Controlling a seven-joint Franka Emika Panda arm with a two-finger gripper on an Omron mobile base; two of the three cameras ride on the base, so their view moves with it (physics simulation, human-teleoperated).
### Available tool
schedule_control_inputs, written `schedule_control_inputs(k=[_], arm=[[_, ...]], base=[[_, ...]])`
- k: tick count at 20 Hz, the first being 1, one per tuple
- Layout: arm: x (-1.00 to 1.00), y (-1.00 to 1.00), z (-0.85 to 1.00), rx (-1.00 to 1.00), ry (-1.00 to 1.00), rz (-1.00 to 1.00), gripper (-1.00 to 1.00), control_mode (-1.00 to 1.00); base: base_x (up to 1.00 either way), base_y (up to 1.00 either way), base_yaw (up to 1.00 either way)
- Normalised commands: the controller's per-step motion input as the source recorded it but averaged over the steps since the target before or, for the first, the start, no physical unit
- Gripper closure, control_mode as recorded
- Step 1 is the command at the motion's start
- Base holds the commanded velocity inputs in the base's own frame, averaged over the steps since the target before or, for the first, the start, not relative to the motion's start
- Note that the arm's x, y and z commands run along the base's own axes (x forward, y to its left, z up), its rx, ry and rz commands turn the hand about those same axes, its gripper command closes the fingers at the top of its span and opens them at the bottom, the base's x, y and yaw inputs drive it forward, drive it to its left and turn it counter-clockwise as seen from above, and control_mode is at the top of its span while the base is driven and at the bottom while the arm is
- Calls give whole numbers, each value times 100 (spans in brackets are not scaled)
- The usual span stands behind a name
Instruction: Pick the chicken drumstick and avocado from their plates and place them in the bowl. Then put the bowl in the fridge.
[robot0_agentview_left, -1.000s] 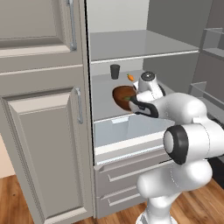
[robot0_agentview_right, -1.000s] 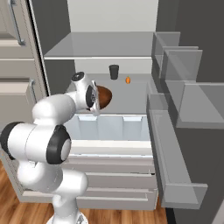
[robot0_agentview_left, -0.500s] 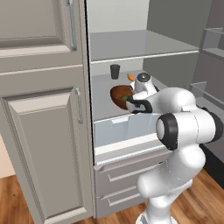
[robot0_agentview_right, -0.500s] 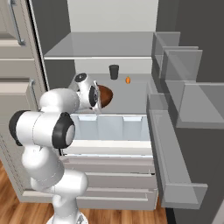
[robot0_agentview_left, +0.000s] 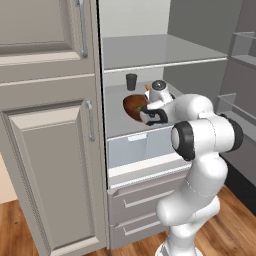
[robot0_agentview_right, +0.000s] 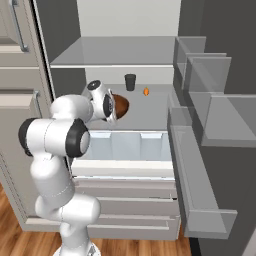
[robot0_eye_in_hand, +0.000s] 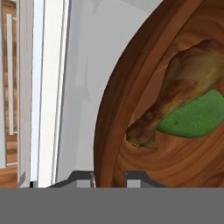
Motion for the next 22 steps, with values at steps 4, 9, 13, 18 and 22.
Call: schedule_control_inputs(k=[4, 9, 13, 18, 22], arm=[[34, 22, -18, 0, 0, 0, 100, -100], [37, 16, -16, 0, 0, 0, 100, -100], [30, 11, -16, -1, 0, 0, 100, -100], [4, 8, -12, -2, 0, 0, -100, -100], [-24, 1, -2, 0, -3, 2, -100, -100]], base=[[0, 0, 0], [0, 0, 0], [0, 0, 0], [0, 0, 0], [0, 0, 0]])
